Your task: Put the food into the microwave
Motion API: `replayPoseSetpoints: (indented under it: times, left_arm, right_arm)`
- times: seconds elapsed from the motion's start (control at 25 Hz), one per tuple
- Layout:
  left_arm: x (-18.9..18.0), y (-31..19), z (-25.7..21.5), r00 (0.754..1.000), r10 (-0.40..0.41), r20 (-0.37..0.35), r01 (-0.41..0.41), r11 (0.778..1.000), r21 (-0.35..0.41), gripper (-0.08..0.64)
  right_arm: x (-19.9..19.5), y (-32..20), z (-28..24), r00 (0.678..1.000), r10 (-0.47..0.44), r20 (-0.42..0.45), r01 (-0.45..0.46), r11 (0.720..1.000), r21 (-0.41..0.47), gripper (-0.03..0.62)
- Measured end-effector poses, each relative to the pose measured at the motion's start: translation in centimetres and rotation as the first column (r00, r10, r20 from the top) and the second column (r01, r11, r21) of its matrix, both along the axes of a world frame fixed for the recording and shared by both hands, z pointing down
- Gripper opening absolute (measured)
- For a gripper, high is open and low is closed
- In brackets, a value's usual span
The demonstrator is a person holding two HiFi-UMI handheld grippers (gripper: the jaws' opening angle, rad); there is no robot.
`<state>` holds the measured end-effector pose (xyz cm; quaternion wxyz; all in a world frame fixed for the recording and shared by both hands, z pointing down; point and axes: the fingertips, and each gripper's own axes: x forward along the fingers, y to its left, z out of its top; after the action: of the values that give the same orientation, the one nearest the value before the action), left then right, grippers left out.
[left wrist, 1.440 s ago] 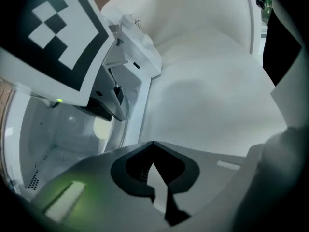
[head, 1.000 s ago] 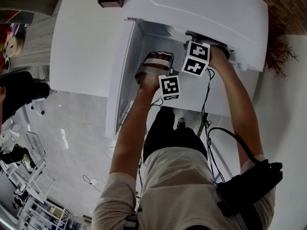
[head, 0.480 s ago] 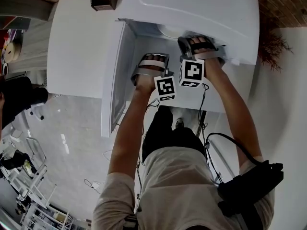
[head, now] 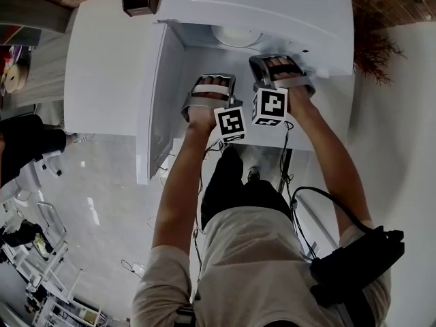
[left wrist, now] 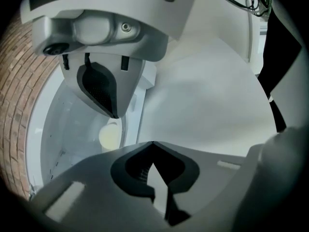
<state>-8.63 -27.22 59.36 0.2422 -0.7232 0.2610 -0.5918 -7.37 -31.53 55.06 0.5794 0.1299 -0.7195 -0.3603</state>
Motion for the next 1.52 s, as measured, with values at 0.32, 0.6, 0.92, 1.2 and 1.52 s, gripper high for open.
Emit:
replayPoseSetpoints:
  times: [0.32,0.6,0.92,1.2,1.52]
  left_arm:
    - [1.0,1.8,-0.6,1.0,0.008,0.006,-0.008,1.0,0.011,0.006]
    - [1.6,3.2,-1.6,1.0,0.015,0.024,-0.016,0.999,0.036,0.006]
    - [2.2,4.4,-3.4,0.999,0.03,0.042,-0.033,0.997,0.069,0.006]
    - [3.0,5.4,-4.5,0.998,0.039,0.043,-0.042,0.995,0.088,0.006]
    - [3.6,6.3,-6.1,0.997,0.031,0.073,-0.041,0.989,0.142,0.006]
  right_arm:
    - [1.0,3.0,-0.4,1.0,-0.012,0.025,0.011,0.999,0.03,0.008]
    - [2.2,5.2,-1.0,0.999,-0.026,0.03,0.024,0.997,0.071,0.008]
    - [2.6,7.8,-2.9,0.996,-0.057,0.065,0.049,0.992,0.114,0.008]
    - [3.3,9.0,-3.8,0.994,-0.058,0.089,0.046,0.99,0.136,0.008]
    - [3.8,10.4,-5.2,0.992,-0.089,0.092,0.072,0.982,0.175,0.008]
